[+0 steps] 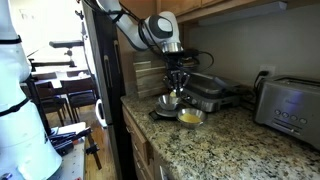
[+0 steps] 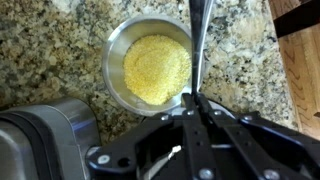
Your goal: Use the silver spoon to scoop out the contents in the right bowl into the left bowl
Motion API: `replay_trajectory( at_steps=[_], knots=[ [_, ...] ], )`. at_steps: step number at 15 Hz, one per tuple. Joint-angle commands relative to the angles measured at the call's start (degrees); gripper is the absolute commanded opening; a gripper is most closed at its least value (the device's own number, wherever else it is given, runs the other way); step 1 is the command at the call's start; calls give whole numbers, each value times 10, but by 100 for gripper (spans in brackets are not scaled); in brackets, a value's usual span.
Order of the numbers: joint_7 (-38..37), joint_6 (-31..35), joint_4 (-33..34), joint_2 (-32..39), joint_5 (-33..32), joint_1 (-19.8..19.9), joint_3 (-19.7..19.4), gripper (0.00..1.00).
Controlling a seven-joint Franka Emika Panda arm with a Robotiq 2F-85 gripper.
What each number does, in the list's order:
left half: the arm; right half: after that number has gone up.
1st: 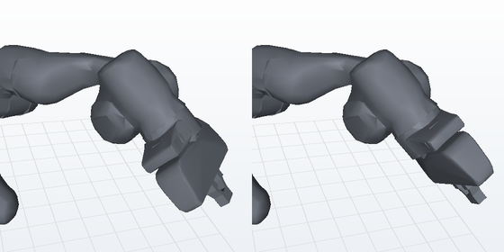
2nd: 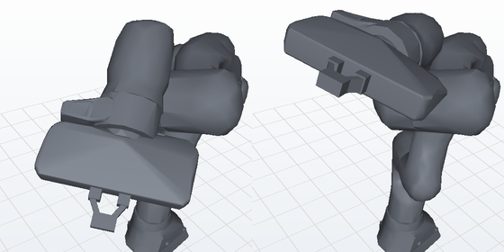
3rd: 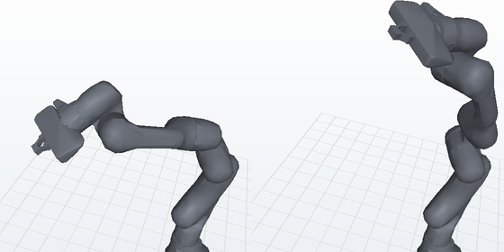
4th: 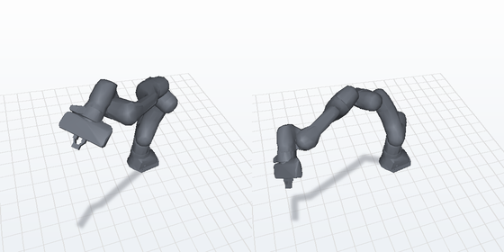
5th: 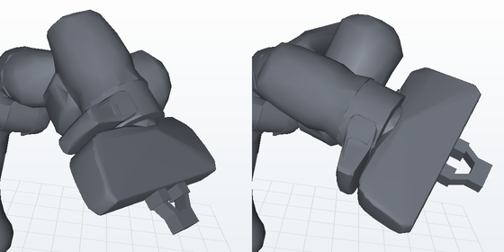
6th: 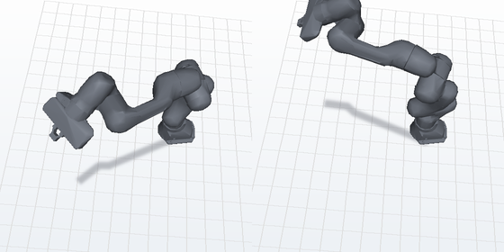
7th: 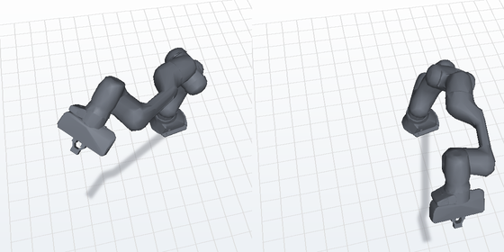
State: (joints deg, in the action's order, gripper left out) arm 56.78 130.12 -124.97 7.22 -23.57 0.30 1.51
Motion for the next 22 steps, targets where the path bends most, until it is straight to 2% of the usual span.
replay_trajectory(
  at_steps=[1, 11, 17, 22],
  knots=[
    [-12, -6, -30, -25, -47, -18, 7, 4],
    [-133, 4, -54, -23, -241, -58, 29, 3],
    [-240, 9, -68, -13, -380, -58, 28, 3],
    [-302, 14, -84, -13, -443, -55, 30, 3]
  ],
)
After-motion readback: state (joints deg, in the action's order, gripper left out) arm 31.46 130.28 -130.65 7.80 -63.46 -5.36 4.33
